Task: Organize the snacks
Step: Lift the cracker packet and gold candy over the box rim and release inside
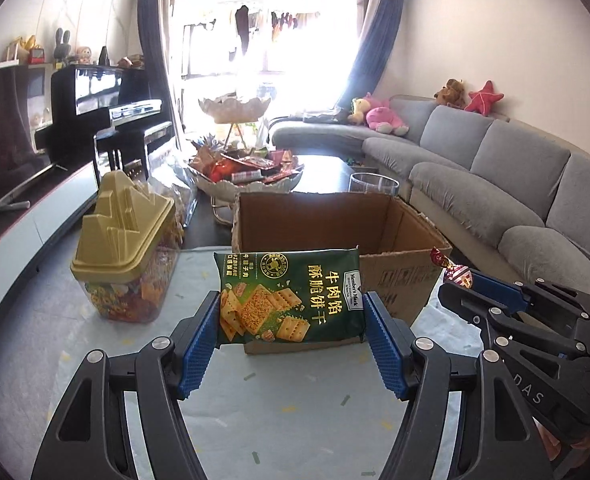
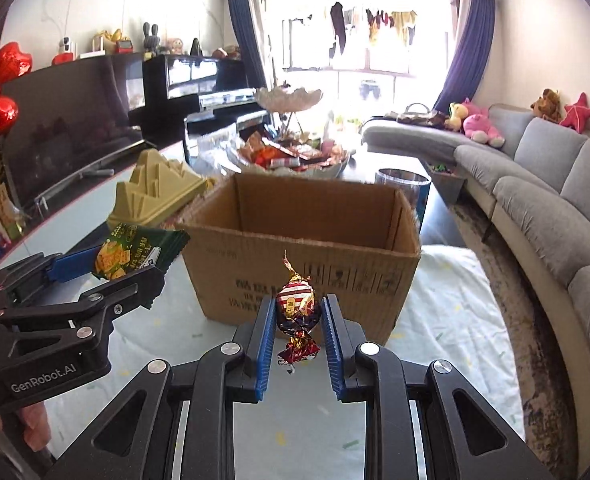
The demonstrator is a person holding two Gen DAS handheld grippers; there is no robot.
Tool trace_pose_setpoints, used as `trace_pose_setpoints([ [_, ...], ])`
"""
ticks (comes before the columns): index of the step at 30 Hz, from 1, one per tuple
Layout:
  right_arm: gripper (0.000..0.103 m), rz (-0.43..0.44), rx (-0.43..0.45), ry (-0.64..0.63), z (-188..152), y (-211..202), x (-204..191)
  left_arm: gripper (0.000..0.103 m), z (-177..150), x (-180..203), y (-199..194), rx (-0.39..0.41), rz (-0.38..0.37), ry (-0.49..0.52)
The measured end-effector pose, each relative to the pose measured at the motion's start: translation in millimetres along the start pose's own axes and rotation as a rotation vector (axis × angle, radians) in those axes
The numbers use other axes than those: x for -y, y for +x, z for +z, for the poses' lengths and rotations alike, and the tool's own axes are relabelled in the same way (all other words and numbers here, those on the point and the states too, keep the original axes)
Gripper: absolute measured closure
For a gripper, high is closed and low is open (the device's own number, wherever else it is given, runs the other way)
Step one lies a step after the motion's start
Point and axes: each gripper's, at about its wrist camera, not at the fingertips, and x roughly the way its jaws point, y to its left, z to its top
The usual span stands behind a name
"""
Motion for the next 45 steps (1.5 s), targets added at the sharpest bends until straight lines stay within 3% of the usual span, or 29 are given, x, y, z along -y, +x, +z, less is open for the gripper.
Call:
trace_pose_setpoints([
  [15, 0.078, -0.013, 0.051, 0.023, 50, 9, 13, 0.034, 55, 11, 17, 0.051, 0.014, 0.065],
  [28, 0.078, -0.042, 0.032, 0.033, 79, 44, 30, 0.034, 76, 9, 68, -0.011, 0.011, 0.063],
  [38, 0.078, -0.053, -0.004, 0.041, 82, 79, 41, 0.033, 78, 11, 108, -0.062, 0.022, 0.073],
  [45, 0.077, -0.07, -0.008, 0.036, 80, 94, 45, 0.02, 74, 11, 119, -0.08, 0.068, 0.085],
])
